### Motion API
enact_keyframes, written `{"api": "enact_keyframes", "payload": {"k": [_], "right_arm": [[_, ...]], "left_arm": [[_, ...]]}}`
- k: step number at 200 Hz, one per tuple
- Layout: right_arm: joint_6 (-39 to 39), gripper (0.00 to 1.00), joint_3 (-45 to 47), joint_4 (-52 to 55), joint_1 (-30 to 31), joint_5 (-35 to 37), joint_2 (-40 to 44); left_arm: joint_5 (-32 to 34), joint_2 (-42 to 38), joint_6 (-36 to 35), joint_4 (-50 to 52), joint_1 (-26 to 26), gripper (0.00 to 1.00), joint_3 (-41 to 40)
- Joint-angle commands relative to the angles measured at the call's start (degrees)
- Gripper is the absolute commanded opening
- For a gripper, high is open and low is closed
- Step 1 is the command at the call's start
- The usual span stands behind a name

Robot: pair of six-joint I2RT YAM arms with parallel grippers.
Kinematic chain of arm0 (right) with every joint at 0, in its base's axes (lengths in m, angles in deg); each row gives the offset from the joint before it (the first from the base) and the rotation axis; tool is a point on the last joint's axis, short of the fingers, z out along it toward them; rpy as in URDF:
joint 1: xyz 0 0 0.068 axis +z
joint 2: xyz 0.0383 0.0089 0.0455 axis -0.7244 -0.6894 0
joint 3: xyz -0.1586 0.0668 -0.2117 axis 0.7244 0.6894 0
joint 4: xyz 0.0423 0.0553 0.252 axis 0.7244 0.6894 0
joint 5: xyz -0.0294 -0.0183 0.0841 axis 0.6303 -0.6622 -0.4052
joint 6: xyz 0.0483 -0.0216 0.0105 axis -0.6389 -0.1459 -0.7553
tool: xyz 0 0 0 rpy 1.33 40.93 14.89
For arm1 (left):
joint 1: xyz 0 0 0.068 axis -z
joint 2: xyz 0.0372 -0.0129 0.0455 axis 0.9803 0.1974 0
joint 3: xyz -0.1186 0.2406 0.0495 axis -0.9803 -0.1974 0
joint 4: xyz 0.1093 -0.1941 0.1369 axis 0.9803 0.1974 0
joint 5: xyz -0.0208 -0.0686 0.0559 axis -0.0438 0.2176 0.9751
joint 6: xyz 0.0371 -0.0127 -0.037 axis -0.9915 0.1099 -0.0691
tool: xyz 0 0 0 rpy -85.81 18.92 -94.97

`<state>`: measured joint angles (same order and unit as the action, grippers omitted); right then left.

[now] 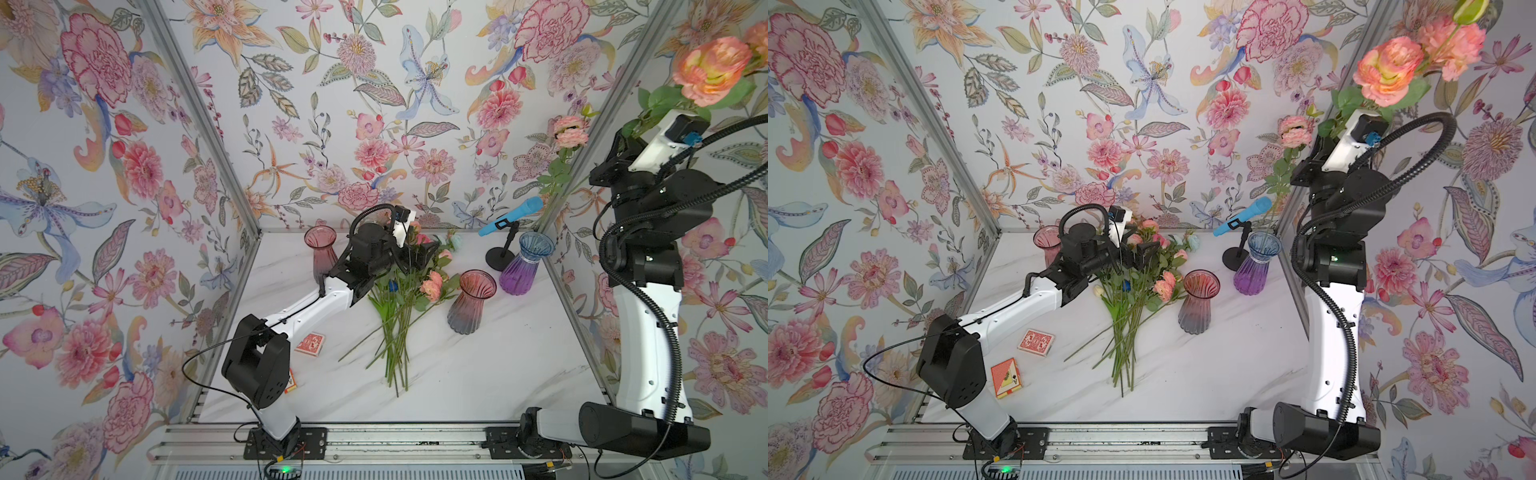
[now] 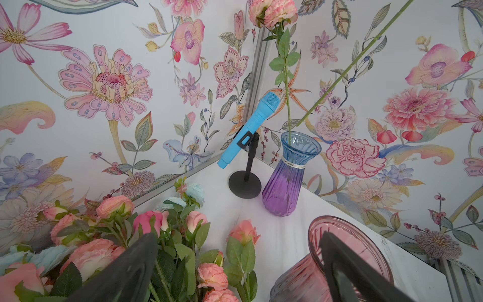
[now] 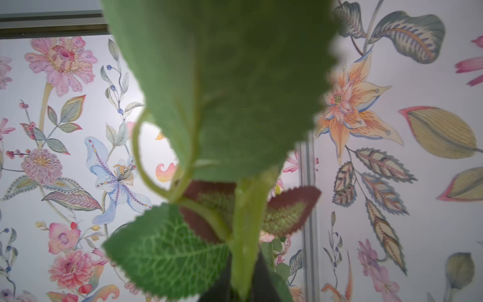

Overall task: Place the pink flowers into the vase
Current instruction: Place the flower in the vase.

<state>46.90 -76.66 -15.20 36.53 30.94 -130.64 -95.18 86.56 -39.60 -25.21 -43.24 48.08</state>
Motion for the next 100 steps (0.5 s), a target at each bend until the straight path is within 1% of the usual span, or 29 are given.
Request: {"api": "enact_keyframes", "payload": {"k": [1, 29, 61, 100], "right_arm": [[-0.9, 0.00, -0.2, -1.3, -2.2, 0.5, -0.8], [-2.0, 0.00, 3.3, -3.0, -3.5, -0.1, -1.6], [-3.1, 0.00, 8.4, -7.2, -3.5, -1.1, -3.5], [-2.1, 0.00, 9.2, -6.9, -3.3, -1.0, -6.9]], "left_arm": [[0.3, -0.3, -1.6, -1.5, -0.1, 1.00, -1.0], [0.3, -0.4, -2.2, -1.6, -0.1, 1.00, -1.8], [0.4, -0.5, -2.4, -1.5, -0.1, 1.00, -2.4], [1.0, -1.3, -3.4, -1.1, -0.2, 1.00, -3.8]]}}
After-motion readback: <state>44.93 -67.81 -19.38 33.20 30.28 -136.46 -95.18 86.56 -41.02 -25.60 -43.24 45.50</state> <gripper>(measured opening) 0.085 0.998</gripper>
